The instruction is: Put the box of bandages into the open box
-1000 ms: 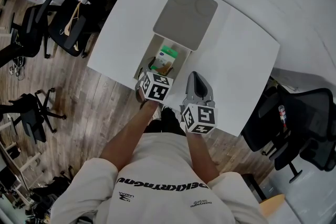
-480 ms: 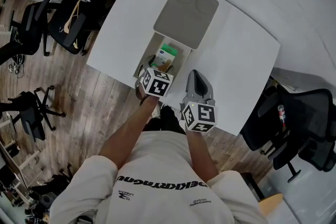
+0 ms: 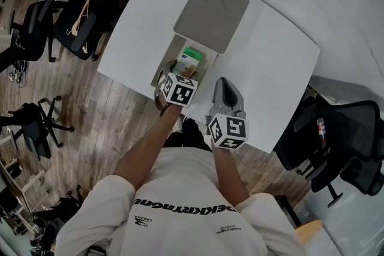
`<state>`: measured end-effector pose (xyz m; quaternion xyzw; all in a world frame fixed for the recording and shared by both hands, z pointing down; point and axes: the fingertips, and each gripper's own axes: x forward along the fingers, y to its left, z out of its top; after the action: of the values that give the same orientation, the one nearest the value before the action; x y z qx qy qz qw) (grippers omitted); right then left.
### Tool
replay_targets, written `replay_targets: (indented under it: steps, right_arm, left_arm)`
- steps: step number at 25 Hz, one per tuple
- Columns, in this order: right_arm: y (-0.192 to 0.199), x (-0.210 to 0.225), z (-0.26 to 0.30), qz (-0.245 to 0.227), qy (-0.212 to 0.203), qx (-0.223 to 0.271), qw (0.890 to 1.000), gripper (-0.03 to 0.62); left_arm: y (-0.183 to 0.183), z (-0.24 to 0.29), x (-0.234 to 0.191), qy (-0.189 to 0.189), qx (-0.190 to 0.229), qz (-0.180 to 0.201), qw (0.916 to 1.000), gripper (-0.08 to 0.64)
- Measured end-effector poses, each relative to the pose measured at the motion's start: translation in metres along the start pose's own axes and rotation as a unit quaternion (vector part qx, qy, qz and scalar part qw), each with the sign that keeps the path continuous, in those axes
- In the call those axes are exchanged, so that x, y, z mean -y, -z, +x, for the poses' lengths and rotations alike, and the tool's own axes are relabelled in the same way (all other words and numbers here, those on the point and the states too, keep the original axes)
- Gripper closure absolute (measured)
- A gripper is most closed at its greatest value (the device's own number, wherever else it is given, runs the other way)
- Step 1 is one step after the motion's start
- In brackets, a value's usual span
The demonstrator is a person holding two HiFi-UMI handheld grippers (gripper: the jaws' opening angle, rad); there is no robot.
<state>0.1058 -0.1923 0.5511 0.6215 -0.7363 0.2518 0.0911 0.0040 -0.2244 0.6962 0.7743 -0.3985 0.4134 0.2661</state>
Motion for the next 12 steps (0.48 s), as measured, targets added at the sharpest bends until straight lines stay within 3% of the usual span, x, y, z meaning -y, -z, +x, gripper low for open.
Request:
replay_targets:
  steps: [12]
  right_arm:
    - [-0.0011,0.0027,0.0003,0.001,-0.001,0.001,1.000,0.594]
  left_arm:
    - [0.0035,0.0034,-0.0011,-0.006,-0.009,-0.008,0.9999,0.196]
